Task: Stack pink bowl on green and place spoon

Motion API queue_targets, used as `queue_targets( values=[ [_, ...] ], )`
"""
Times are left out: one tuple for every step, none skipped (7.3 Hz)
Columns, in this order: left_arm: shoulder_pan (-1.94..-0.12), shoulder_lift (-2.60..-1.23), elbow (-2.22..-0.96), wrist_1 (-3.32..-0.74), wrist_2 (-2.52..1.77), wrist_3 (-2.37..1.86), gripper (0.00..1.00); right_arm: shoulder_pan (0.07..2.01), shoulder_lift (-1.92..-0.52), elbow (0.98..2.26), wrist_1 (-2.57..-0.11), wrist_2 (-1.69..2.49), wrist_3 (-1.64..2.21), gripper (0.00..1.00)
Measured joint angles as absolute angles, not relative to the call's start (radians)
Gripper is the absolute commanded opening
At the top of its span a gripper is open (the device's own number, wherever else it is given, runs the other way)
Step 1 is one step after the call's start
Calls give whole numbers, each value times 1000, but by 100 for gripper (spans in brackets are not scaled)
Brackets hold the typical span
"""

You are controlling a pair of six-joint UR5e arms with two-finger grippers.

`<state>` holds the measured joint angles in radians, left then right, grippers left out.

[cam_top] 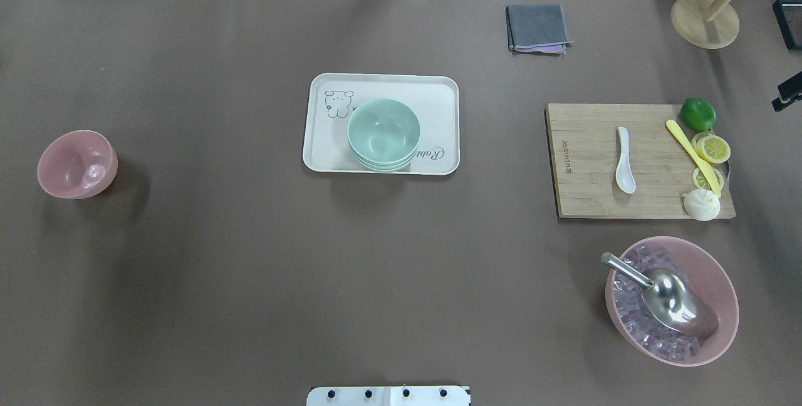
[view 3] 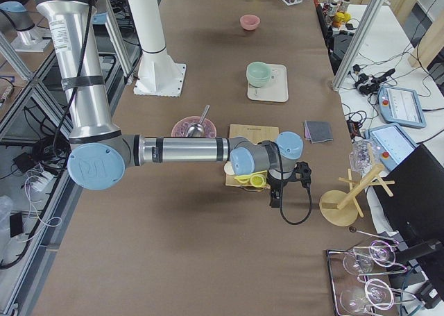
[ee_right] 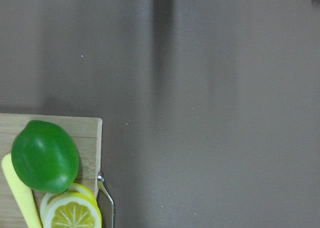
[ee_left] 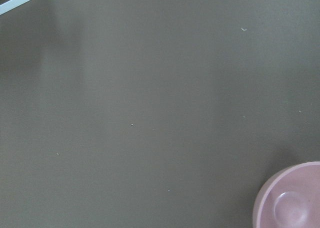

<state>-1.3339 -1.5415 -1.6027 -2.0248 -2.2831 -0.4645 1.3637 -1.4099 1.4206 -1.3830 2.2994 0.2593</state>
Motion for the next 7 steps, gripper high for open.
queue_targets(
  values=[
    [-1333, -1540, -1603, -2028, -2283, -470, 98, 1364, -1410, 1422, -1383, 2300, 261, 100],
    [-1333, -1540, -1603, -2033, -2284, -471, 98, 1364, -1411, 1424, -1384, 2302, 264, 100],
    [-1330, -1543, -1603, -2038, -2284, -470, 98, 1363, -1411, 1427, -1384, 2303, 265, 100],
    [-1327, -1546, -1603, -2041, -2285, -471, 98, 1362, -1411, 1429, -1383, 2304, 265, 100],
    [-1325, -1546, -1605, -2044, -2286, -472, 98, 1362, -1410, 1431, -1383, 2304, 264, 100],
    [-1325, -1544, -1609, -2046, -2286, -472, 98, 1362, -1411, 1433, -1382, 2305, 263, 100],
    [-1325, -1542, -1619, -2049, -2286, -473, 98, 1362, -1412, 1435, -1382, 2309, 263, 100]
  ],
)
